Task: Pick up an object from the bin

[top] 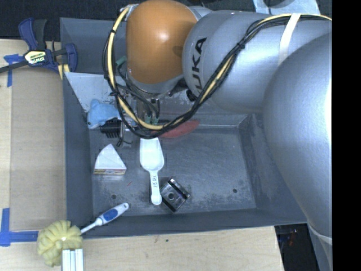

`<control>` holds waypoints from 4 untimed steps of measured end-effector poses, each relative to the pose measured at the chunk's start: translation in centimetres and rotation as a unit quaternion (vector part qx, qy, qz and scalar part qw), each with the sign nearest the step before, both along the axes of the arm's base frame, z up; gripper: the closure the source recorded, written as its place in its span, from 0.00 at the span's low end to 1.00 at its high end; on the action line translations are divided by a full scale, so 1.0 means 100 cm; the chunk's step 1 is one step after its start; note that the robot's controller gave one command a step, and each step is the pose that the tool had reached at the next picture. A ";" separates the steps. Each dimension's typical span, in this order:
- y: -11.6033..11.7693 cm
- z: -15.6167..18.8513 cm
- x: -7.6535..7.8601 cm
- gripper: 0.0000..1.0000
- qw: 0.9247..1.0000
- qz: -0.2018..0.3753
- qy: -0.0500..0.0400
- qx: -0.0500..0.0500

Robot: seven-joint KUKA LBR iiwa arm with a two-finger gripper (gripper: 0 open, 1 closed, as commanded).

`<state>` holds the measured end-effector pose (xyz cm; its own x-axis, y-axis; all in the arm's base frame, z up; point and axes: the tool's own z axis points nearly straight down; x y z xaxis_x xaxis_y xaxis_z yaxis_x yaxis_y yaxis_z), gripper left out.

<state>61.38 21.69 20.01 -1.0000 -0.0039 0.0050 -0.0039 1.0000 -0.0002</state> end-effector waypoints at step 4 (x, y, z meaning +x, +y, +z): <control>-0.008 -0.099 -0.042 0.00 1.000 -0.014 -0.009 0.003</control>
Offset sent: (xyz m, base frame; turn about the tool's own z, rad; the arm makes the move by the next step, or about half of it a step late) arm -0.0393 0.0228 -0.1301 0.0347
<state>57.21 20.92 10.09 -0.9996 0.0233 -0.0125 0.0233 0.9997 0.0054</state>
